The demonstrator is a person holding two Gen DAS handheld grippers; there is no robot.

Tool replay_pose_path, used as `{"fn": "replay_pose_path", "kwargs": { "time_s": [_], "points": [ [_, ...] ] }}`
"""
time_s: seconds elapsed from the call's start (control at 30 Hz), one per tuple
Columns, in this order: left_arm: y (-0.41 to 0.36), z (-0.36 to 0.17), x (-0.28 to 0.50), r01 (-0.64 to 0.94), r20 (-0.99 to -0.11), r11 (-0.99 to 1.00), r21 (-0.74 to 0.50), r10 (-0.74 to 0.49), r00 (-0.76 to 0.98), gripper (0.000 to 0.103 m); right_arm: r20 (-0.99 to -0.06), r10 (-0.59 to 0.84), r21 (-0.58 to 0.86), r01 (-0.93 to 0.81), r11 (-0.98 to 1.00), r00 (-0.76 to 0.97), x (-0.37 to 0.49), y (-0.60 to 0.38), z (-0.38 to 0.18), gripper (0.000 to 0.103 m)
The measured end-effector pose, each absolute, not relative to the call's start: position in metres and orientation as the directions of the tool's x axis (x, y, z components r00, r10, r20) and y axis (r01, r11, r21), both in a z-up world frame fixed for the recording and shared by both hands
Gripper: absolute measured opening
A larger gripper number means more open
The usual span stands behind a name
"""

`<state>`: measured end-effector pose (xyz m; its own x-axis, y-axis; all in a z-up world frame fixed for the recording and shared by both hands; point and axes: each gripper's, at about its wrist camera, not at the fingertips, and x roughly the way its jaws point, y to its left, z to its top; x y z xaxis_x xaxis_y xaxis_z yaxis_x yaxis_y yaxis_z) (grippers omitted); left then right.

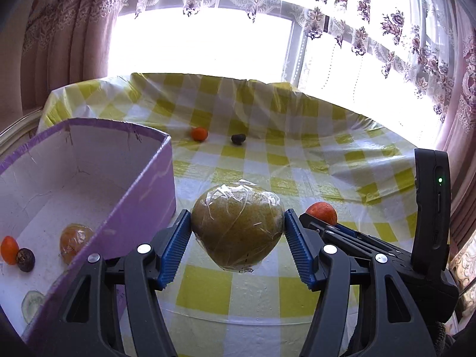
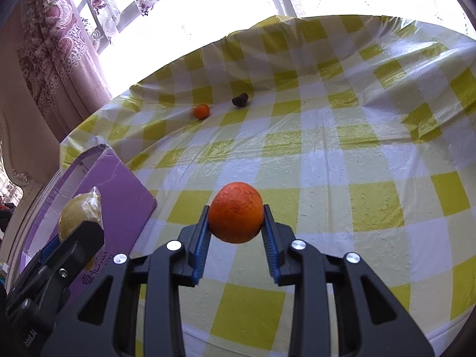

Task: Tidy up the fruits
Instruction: 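Carry the orange and the wrapped pale fruit over the white box, then open both grippers to drop the fruits into the box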

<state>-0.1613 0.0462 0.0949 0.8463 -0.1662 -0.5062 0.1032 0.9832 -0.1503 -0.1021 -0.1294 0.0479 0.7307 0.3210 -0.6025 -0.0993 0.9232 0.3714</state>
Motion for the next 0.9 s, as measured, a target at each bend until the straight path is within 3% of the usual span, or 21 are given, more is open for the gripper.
{"fn": "replay_pose_path", "kwargs": {
  "time_s": [0.43, 0.7, 0.9],
  "points": [
    [0.12, 0.143, -0.188, -0.079, -0.435, 0.983, -0.166, -0.001, 0.901, 0.06, -0.501, 0.439, 0.31, -0.319, 0.896, 0.746, -0.124, -0.056, 0.113, 0.033],
    [0.182, 0.151, -0.199, -0.193, -0.473, 0.958, -0.213, 0.071, 0.878, 0.061, -0.461, 0.519, 0.203, -0.484, 0.851, 0.72, -0.138, 0.019, 0.142, 0.033],
    [0.213, 0.153, -0.209, -0.28, -0.481, 0.944, -0.173, 0.167, 0.86, 0.061, -0.463, 0.552, 0.158, -0.548, 0.821, 0.694, -0.141, 0.062, 0.151, 0.034]
  ]
}}
